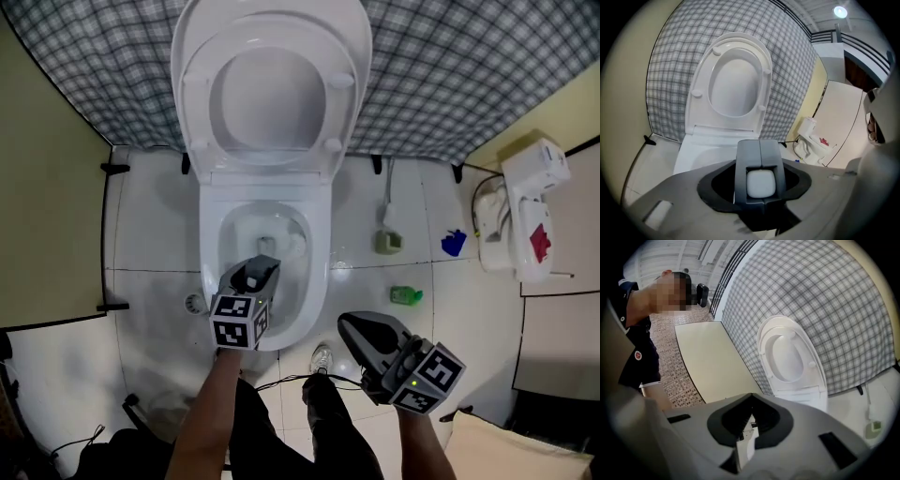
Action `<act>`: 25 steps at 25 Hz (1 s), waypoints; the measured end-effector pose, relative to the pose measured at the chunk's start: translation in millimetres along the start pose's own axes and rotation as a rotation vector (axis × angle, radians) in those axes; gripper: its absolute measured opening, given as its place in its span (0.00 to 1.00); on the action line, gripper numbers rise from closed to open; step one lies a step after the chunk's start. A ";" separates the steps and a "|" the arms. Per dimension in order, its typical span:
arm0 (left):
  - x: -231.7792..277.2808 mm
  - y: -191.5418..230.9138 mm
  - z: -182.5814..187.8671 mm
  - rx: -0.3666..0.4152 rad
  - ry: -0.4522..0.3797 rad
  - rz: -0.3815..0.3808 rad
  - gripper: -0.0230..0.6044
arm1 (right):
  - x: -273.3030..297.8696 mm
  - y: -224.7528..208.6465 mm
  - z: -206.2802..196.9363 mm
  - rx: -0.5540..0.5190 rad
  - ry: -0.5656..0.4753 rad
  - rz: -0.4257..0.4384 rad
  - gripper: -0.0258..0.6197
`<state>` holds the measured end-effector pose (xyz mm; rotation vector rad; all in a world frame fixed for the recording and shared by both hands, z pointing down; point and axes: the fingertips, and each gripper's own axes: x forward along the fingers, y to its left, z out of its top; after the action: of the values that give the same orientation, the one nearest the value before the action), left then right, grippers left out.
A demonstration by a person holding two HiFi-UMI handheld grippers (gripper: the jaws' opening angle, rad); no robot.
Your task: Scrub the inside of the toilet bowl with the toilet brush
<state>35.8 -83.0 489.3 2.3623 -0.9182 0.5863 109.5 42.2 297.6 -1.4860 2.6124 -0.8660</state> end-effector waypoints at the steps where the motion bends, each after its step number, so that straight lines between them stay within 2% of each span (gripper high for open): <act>1: 6.4 -2.8 -1.6 0.009 -0.003 -0.015 0.38 | -1.0 -2.3 -0.1 0.002 -0.002 -0.004 0.04; 6: 22.7 -17.6 -0.2 0.125 -0.002 -0.086 0.38 | -7.0 -12.0 0.2 0.007 -0.004 -0.021 0.04; 11: 16.6 -27.0 -4.9 0.205 0.047 -0.171 0.39 | -8.6 -8.3 -3.7 0.016 0.001 -0.016 0.04; 25: -63.6 -68.0 -63.8 0.404 0.265 -0.391 0.39 | -5.2 25.5 -4.8 0.019 0.010 0.015 0.04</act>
<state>28.6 29.3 480.6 2.6290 -0.2202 0.9606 90.9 58.6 288.5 -1.4595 2.6108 -0.8964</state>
